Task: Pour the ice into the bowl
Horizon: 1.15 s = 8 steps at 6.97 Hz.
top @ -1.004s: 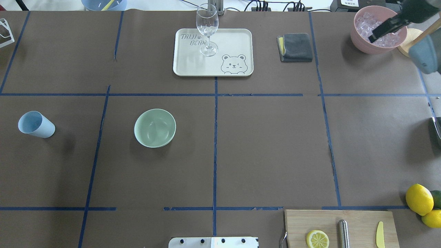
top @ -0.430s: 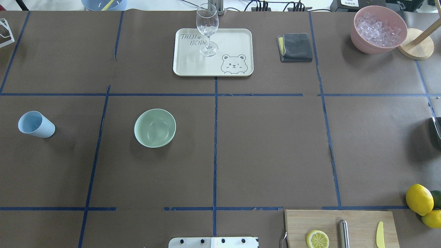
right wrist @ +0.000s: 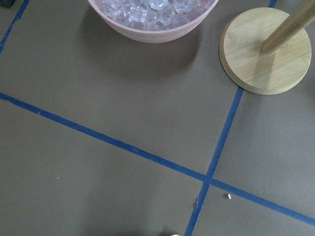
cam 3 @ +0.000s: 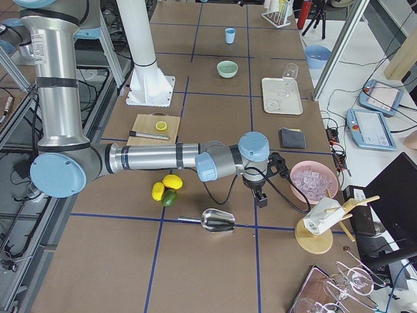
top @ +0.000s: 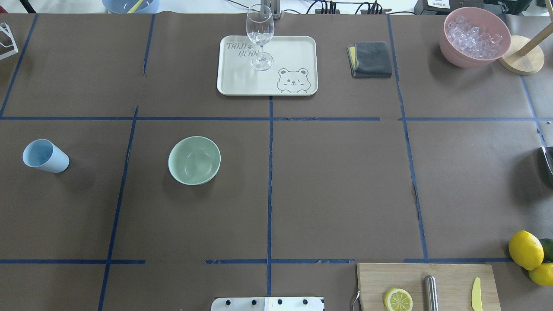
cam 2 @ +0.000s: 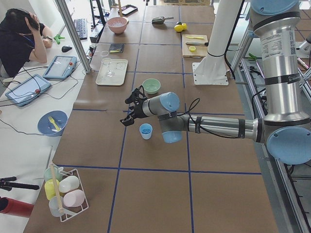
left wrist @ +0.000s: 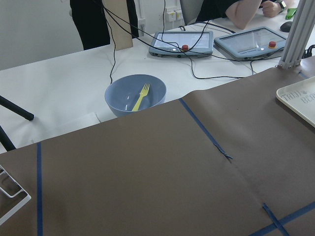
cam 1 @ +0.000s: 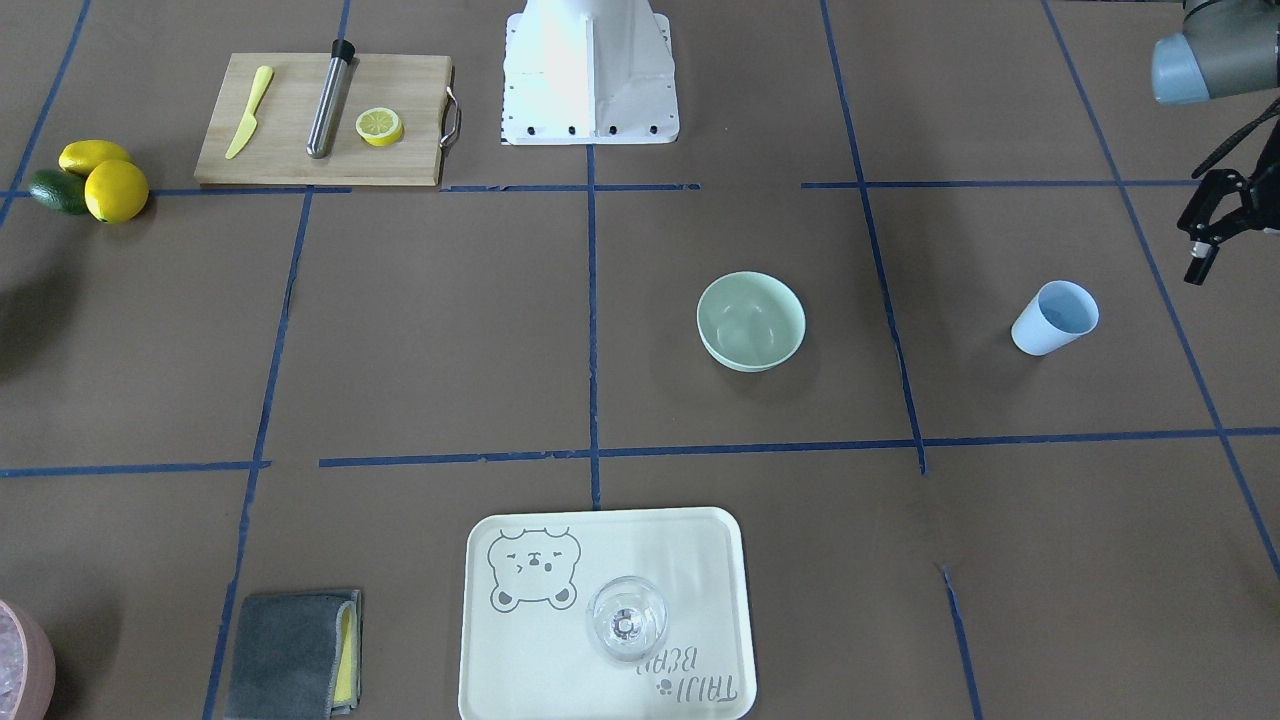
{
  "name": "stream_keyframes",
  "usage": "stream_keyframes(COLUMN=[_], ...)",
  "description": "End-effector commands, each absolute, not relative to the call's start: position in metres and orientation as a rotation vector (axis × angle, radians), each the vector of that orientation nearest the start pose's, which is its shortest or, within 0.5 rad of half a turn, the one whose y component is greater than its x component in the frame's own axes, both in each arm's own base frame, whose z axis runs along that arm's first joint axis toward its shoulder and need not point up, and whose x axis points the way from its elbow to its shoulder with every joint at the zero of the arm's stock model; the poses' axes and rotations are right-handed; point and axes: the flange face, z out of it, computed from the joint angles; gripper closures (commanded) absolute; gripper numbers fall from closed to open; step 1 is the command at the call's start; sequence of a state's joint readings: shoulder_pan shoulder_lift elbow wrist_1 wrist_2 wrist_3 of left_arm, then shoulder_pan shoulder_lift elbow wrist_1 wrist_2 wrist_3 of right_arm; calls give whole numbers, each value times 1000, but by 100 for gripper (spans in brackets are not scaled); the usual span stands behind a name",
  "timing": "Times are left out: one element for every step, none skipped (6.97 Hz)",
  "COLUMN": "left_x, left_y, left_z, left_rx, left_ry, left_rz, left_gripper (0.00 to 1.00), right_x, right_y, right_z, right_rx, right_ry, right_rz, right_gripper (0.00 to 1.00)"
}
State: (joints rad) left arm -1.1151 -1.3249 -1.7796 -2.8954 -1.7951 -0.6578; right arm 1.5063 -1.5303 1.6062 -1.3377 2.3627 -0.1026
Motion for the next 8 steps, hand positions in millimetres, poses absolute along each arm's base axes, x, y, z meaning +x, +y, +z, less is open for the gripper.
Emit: stream_keyframes(left_x=[113, 152, 179, 204, 221, 230, 234, 240], left_y=[-375, -359, -338, -323, -311, -303, -298, -293], left_z=[536, 543, 552, 559, 574, 585, 597, 607], left_rx=[1001, 1007, 1001, 1012, 1037, 1058, 1072, 1072], left_ry=[852, 826, 814, 802, 765, 734, 704, 698], left_rz=[-144, -222, -274, -308, -327, -327, -318, -326], left_gripper=[0, 0, 0, 0, 0, 0, 0, 0], right_x=[29, 29, 29, 29, 29, 29, 29, 29], right_y=[-525, -523, -523, -523, -523, -523, -524, -524], right_z=[597, 597, 598, 599, 599, 599, 599, 599], right_rx=[303, 302, 301, 300, 300, 299, 300, 299], right_ry=[-782, -782, -781, -781, -779, -779, -779, -778], right_rz=[-276, -275, -275, -275, -274, -274, -274, -274], right_gripper=[0, 0, 0, 0, 0, 0, 0, 0])
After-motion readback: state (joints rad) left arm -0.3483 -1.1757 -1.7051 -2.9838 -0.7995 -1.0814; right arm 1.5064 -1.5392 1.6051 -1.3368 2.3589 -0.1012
